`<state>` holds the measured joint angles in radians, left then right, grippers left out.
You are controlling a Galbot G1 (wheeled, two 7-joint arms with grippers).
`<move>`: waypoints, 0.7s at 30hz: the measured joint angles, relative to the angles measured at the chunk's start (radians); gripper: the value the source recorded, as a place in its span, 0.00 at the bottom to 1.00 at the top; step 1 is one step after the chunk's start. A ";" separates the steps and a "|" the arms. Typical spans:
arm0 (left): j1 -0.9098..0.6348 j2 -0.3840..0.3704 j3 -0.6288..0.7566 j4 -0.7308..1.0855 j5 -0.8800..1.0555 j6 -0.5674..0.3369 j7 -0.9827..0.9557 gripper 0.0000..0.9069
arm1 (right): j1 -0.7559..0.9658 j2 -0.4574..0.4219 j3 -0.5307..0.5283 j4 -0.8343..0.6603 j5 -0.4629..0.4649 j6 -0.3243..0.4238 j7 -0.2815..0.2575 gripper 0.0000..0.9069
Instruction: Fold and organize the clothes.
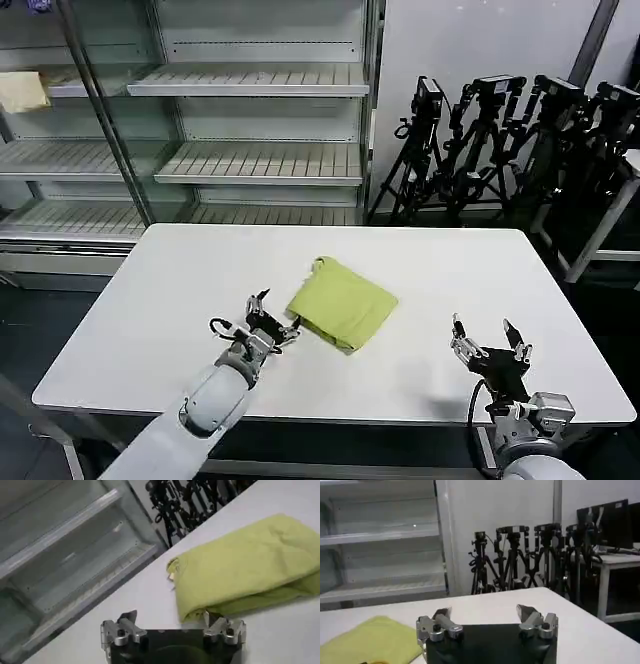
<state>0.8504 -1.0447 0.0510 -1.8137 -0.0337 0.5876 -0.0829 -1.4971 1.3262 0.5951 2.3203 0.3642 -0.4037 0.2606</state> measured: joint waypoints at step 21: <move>-0.109 0.019 0.039 -0.047 -0.159 -0.006 -0.026 1.00 | -0.044 0.032 0.024 0.038 -0.019 0.005 0.000 1.00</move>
<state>0.7416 -1.0254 0.0901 -1.8607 -0.1923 0.5820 -0.1087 -1.5411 1.3583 0.6190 2.3587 0.3456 -0.3990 0.2603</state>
